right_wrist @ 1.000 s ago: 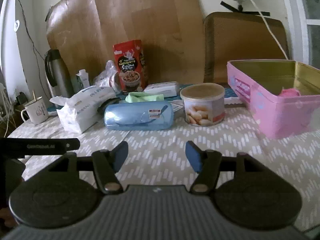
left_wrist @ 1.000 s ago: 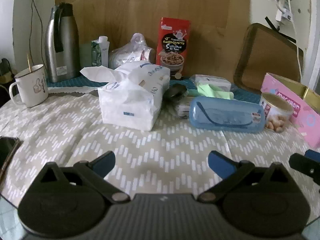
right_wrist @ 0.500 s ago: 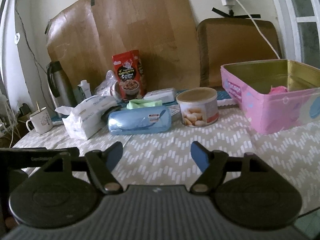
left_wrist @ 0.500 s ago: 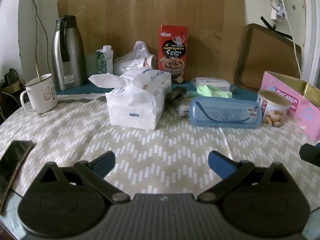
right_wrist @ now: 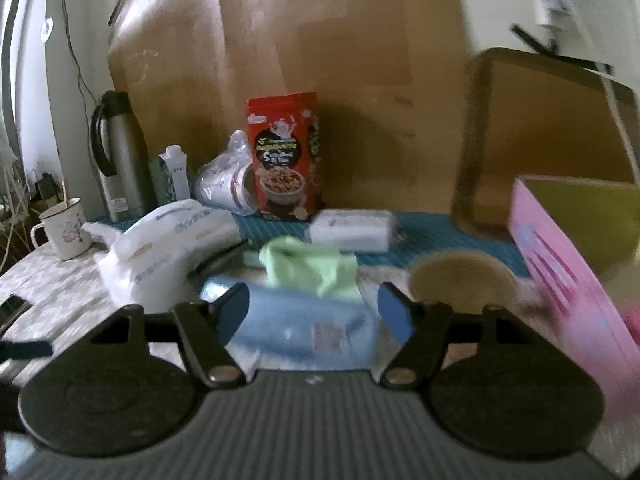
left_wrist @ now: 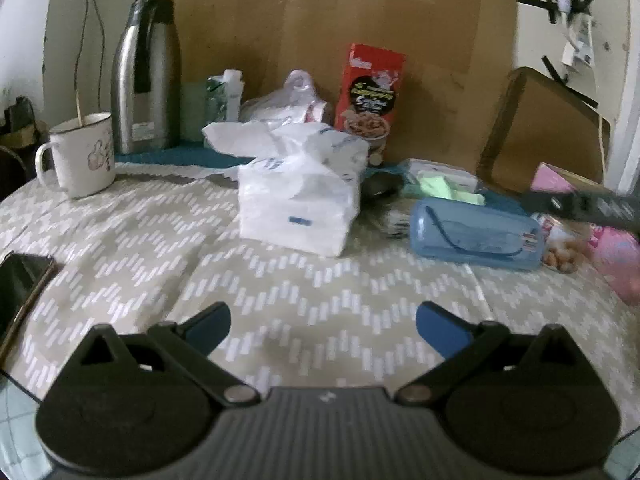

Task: Organize soft objects

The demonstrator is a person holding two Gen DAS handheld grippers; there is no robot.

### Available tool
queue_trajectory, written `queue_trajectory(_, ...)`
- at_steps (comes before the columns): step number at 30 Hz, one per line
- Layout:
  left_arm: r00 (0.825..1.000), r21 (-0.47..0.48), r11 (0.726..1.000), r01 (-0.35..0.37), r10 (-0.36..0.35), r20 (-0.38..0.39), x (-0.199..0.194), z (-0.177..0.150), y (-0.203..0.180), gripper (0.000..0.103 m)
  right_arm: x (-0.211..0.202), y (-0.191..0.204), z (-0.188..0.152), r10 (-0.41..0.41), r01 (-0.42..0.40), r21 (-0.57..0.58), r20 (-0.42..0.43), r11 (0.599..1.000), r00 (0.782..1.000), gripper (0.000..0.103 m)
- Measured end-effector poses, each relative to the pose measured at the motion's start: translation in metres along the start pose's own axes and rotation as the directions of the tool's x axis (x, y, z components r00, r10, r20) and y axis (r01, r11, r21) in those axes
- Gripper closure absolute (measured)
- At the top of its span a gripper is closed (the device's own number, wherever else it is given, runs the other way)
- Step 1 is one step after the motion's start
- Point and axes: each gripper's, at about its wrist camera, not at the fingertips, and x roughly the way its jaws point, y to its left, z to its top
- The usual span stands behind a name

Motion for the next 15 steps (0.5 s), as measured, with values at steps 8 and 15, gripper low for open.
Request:
queue_trajectory(8,0.999,-0.04,0.999,0.032,-0.032,-0.008,0.003,0.001,0.016,0.001,0.056,-0.001,0.017,0.116,-0.12,-0.009,-0.19,0.993,0.975,0.04)
queue_trajectory(15,0.988,-0.072,0.986,0.151,-0.154,-0.029,0.008,0.01,0.008,0.001,-0.031,0.012,-0.036,0.293,-0.29,0.043,-0.188,0.956,0.938,0.04)
